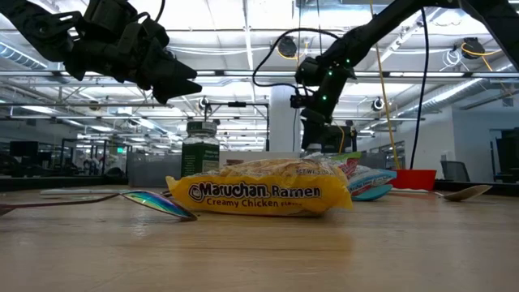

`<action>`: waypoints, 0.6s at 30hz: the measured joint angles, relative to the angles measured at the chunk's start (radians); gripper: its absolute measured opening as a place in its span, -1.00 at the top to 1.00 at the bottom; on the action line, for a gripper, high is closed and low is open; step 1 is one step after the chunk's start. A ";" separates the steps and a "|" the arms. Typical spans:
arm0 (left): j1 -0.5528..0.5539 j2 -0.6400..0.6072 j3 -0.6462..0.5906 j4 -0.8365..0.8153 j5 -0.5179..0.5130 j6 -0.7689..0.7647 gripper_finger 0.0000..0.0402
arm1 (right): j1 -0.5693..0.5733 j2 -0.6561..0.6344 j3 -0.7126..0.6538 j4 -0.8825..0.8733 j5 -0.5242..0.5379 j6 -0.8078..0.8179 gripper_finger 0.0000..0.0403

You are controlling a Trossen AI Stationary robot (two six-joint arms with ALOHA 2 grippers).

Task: Pick & Place Food Item
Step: Put the blue baby spoon into the white bin

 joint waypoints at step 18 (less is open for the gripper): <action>0.000 0.000 0.000 0.029 -0.106 -0.003 -0.28 | 0.095 -0.288 -0.005 0.059 -0.001 0.299 -0.20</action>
